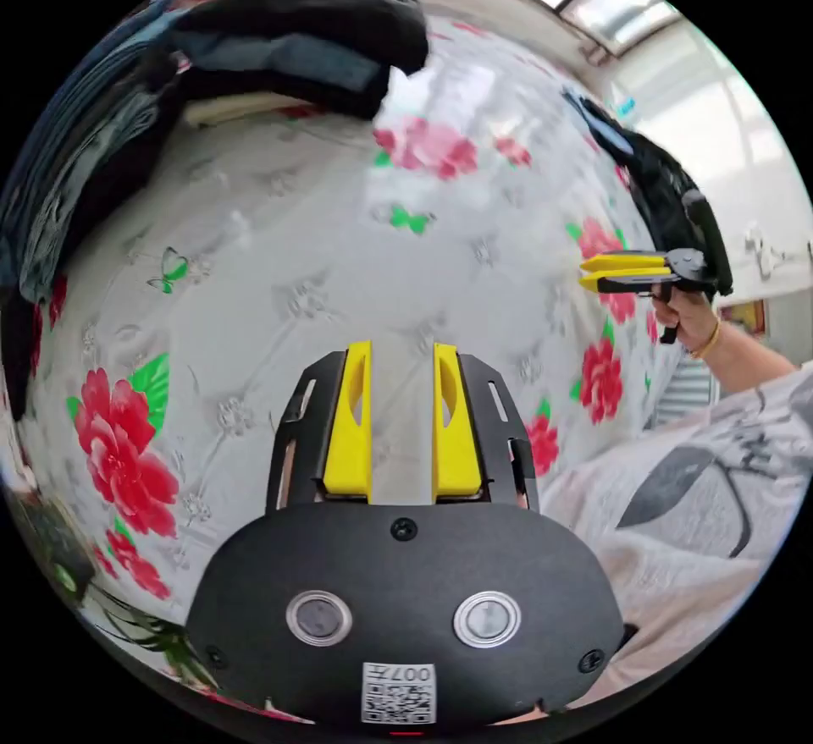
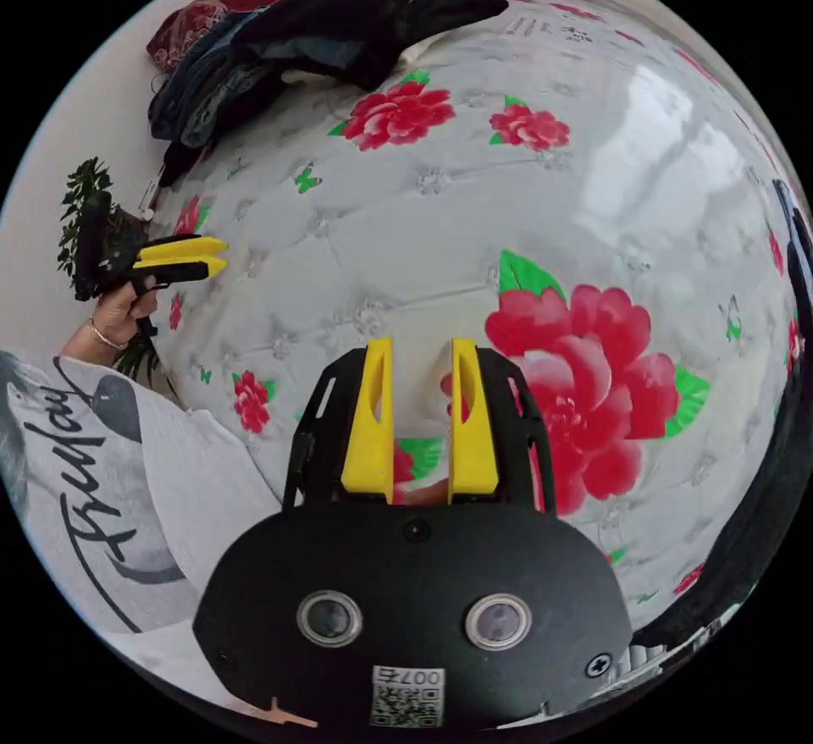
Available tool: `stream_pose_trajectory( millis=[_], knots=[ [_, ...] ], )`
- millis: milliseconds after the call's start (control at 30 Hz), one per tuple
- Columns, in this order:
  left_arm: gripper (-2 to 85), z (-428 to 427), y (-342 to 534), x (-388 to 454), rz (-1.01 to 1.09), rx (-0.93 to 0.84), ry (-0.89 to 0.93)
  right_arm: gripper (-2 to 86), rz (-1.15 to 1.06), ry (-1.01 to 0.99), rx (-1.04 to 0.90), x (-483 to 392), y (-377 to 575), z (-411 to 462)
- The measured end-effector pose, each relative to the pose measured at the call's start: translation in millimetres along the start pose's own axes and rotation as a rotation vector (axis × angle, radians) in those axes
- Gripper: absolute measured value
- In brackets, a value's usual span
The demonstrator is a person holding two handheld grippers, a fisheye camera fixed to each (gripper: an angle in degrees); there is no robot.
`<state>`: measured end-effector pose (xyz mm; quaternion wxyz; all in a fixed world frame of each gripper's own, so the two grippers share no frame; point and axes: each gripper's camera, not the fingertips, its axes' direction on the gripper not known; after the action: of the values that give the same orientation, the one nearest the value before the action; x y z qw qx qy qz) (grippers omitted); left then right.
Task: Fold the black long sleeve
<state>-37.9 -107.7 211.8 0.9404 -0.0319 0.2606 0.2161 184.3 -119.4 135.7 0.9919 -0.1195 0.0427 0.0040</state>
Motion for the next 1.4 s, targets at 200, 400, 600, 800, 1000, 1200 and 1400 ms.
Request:
stream_pose_trajectory(
  millis=[200, 400, 600, 800, 1000, 1200, 1400],
  knots=[
    [7.7, 33, -50, 71, 0.201, -0.165, -0.098, 5.1, -0.035, 0.154, 0.032, -38, 54, -2],
    [8.2, 60, -97, 123, 0.266, -0.207, -0.092, 3.8, -0.009, 0.226, 0.177, -51, 83, -9],
    [8.4, 75, -106, 139, 0.264, -0.215, -0.172, 5.3, 0.239, 0.069, 0.268, 18, 117, -50],
    [8.4, 83, -122, 140, 0.264, -0.249, -0.182, 8.1, 0.704, 0.174, 0.431, 158, 219, -119],
    [8.5, 89, -135, 136, 0.233, -0.281, -0.17, 10.5, 1.2, 0.579, 0.402, 257, 351, -179],
    [8.3, 93, -140, 135, 0.214, -0.28, -0.181, 11.9, 1.566, 0.433, 0.445, 312, 453, -196],
    [8.2, 96, -143, 133, 0.205, -0.279, -0.179, 11.5, 1.558, 0.234, 0.531, 320, 488, -197]
  ],
)
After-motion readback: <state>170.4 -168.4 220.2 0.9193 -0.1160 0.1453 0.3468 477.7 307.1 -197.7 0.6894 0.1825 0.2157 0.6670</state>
